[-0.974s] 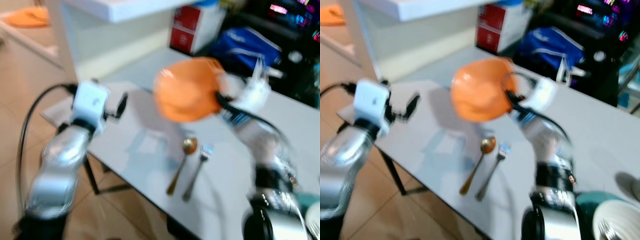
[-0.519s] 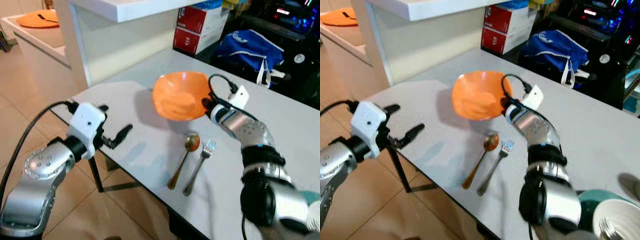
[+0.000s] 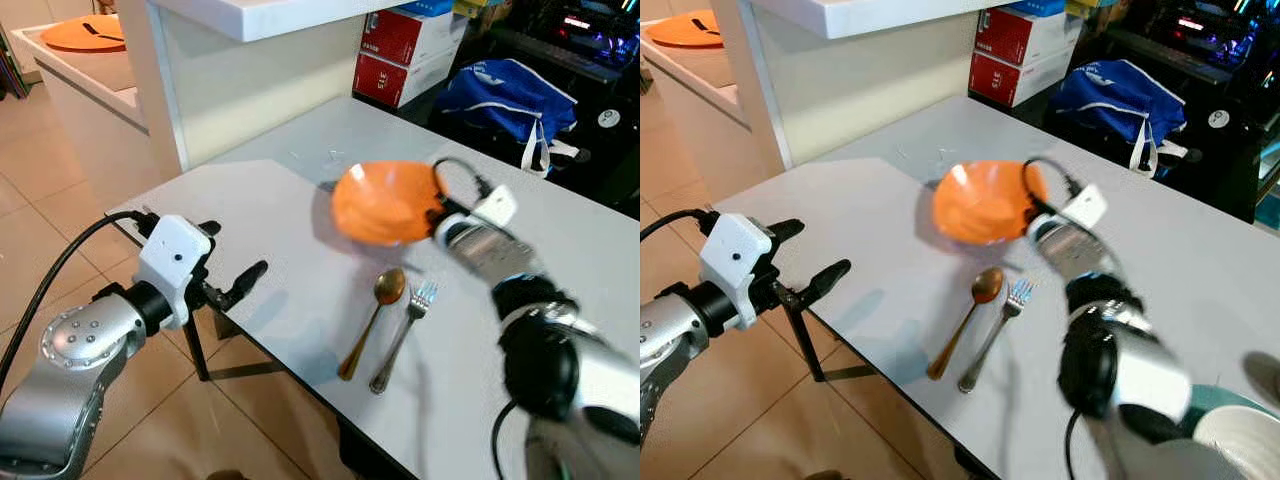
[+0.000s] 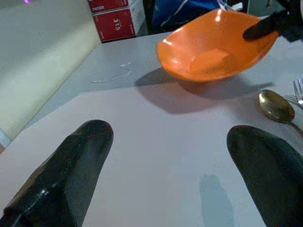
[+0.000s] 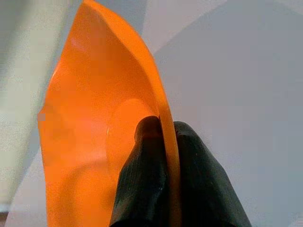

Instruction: Setting the table

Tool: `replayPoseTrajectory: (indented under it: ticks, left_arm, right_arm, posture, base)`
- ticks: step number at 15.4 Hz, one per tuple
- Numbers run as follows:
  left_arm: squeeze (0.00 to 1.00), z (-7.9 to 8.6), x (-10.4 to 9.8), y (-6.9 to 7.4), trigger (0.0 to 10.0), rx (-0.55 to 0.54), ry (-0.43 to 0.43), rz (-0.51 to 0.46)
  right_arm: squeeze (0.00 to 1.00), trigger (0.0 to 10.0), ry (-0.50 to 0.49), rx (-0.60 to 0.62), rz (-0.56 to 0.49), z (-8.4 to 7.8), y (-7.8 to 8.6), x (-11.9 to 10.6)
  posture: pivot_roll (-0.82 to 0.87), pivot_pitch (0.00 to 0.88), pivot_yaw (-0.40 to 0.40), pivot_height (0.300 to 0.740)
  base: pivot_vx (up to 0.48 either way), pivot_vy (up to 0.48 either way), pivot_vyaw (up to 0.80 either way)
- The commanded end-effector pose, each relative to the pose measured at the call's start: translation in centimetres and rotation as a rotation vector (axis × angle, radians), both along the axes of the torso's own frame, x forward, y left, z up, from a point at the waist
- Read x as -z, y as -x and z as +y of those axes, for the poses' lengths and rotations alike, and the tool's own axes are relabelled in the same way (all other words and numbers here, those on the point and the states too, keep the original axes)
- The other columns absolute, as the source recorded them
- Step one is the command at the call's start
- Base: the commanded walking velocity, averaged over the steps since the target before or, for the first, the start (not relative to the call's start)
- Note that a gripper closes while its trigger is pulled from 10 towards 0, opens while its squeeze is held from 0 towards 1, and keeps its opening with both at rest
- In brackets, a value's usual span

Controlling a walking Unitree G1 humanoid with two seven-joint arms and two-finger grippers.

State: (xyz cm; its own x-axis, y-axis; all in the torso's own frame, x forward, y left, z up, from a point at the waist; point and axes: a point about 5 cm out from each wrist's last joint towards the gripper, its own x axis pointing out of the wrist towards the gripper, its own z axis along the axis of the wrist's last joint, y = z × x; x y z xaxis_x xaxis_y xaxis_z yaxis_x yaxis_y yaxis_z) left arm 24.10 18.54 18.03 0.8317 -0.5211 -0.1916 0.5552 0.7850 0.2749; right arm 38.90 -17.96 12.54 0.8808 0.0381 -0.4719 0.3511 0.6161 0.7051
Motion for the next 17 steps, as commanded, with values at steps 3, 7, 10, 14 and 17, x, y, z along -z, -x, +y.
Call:
replayPoseTrajectory:
  ticks: [3,7,10,14,17]
  left_arm:
    - [0.0,-0.8,0.0,-0.1,10.0,0.037,0.016,0.013]
    - [0.0,-1.7,0.4,0.2,10.0,0.098,0.043,0.056]
    - [0.0,-2.2,0.6,0.6,10.0,0.144,0.053,0.099]
    - [0.0,-1.9,0.6,0.5,10.0,0.133,0.039,0.098]
    - [0.0,-1.8,0.5,0.5,10.0,0.129,0.033,0.098]
  right_arm:
    - [0.0,10.0,-0.054,0.05,0.002,-2.4,0.1,-0.5]
    - [0.0,10.0,-0.142,0.005,0.071,-2.8,1.0,0.6]
    - [0.02,10.0,-0.159,0.003,0.115,-2.9,1.6,1.5]
    - [1.0,10.0,-0.155,0.002,0.129,-2.9,1.7,1.7]
    - [1.0,10.0,-0.067,-0.007,0.134,-3.5,1.8,1.8]
  posture:
    - [0.09,0.0,-0.097,0.74]
    - [0.08,0.0,-0.086,0.74]
    - [0.08,0.0,-0.08,0.74]
    - [0.08,0.0,-0.078,0.74]
    - [0.08,0.0,-0.075,0.74]
  base:
    - [0.0,0.0,0.0]
    - [0.0,0.0,0.0]
    - [0.0,0.0,0.0]
    - [0.0,0.0,0.0]
    - [0.0,0.0,0.0]
